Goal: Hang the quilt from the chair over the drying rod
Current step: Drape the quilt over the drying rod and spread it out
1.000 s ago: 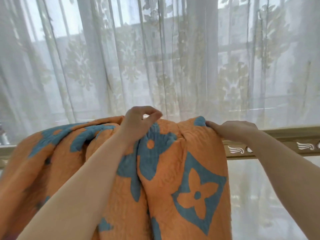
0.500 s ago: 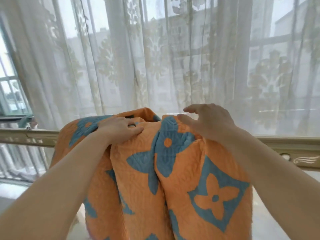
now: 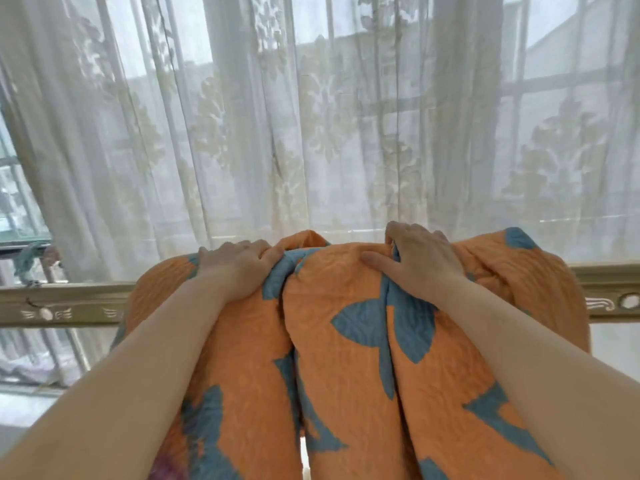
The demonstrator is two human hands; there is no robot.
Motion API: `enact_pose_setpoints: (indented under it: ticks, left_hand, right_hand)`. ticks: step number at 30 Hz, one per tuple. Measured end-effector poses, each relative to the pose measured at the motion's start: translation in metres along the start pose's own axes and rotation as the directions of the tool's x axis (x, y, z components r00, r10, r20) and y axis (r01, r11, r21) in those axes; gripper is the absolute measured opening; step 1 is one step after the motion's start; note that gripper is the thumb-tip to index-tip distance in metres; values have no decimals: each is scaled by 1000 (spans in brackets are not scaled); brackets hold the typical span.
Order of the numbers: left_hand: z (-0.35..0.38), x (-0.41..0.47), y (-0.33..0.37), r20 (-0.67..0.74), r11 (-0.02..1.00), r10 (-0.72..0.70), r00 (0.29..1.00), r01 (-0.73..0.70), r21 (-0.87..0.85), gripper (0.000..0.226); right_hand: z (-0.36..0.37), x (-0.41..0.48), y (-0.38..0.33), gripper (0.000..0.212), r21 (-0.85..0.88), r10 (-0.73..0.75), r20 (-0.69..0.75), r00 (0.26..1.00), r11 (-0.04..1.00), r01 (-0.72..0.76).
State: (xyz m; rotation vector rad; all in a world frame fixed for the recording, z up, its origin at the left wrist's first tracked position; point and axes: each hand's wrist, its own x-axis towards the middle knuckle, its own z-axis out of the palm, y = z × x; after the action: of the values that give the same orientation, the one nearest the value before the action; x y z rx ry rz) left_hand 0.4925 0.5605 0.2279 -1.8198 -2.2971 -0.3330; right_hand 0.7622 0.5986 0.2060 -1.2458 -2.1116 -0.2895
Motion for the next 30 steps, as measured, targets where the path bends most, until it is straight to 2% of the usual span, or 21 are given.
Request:
enact_pose_setpoints:
  ticks: [2, 5, 9, 11, 14, 18, 21, 25, 27, 30]
  left_hand:
    - [6, -1, 16, -20, 997, -45, 999, 46, 60, 57]
    - [5, 3, 33, 4, 996, -81, 997, 81, 46, 60]
    - [3, 14, 50, 15, 992, -128, 992, 128, 22, 61]
    - [-1, 18, 57, 37, 983, -182, 983, 182, 18, 58]
    - [-5, 22, 62, 56, 981, -196, 979, 196, 15, 52]
    - [-5, 21, 61, 57, 981, -193, 980, 192, 22, 51]
    - [-1, 15, 61, 45, 987, -161, 986, 160, 18, 58]
    - [-1, 11, 64, 30, 993, -108, 994, 109, -39, 54]
    - [-3, 7, 65, 17, 994, -88, 996, 89, -68, 52]
    - [-3, 3, 62, -5, 995, -54, 999, 54, -79, 49]
  right_hand:
    - [0, -9, 1, 44, -2, -21, -85, 996, 1000, 21]
    - [-1, -28, 5, 45, -64, -64, -225, 972, 997, 50]
    - [-8, -59, 7, 39, -143, -179, -397, 900, 981, 132]
    - [-12, -74, 5, 35, -213, -266, -422, 867, 958, 191]
    - [-12, -97, 4, 37, -334, -355, -389, 850, 914, 229]
    - [5, -122, 5, 33, -371, -352, -314, 882, 900, 227]
    - [3, -116, 6, 37, -347, -254, -246, 935, 924, 160]
    - [-26, -75, -1, 45, -198, -61, -293, 954, 980, 2]
    - [-38, -50, -1, 48, -152, 10, -198, 980, 987, -41]
    - [-40, -22, 8, 65, -195, 121, 76, 990, 975, -104]
